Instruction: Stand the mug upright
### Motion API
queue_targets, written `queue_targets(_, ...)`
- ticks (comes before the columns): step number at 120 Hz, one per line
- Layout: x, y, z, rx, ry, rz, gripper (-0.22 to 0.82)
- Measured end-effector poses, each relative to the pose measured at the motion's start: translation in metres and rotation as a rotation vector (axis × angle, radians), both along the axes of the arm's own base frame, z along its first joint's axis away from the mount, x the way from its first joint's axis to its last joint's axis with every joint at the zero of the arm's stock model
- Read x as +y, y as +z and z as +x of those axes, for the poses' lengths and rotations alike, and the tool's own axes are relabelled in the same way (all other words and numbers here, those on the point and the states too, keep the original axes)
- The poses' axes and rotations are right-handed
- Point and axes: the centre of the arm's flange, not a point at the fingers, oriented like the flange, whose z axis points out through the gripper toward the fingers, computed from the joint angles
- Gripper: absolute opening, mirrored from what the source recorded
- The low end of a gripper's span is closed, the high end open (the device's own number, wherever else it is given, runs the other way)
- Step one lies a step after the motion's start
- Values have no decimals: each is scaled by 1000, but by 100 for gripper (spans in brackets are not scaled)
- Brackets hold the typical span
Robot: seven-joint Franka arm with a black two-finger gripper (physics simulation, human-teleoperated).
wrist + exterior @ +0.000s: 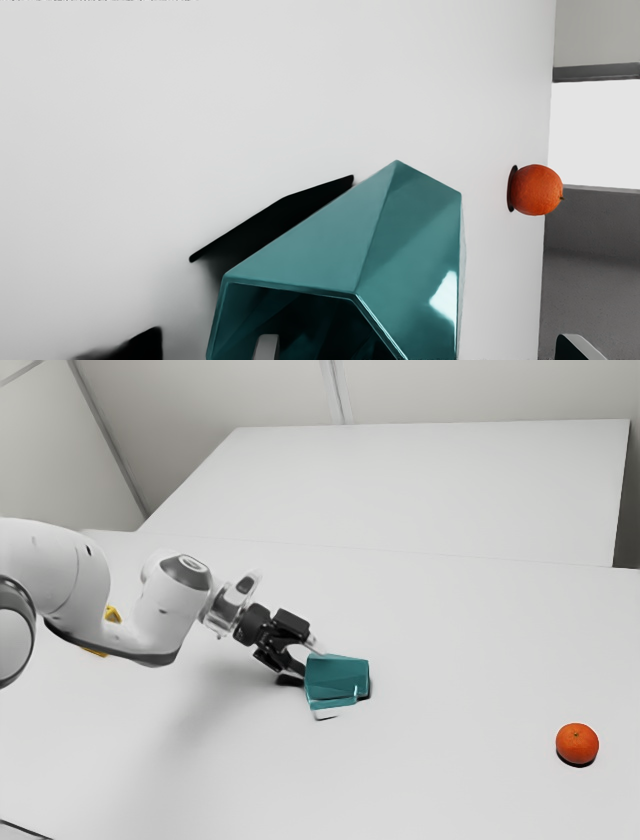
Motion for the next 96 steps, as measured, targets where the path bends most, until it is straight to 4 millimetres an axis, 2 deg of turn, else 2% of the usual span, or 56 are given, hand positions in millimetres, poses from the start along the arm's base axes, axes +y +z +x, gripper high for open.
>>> queue_targets(17,-3,-1,-7,-39,-15,-17,60)
queue_targets(28,-4,-1,-9,-62,-21,-24,55)
queue_targets(47,-5,1,-10,-103,-32,-34,35)
queue_targets(72,-18,9,-16,-147,-74,-39,19)
queue_targets(96,-22,15,-15,-183,-91,-43,-5)
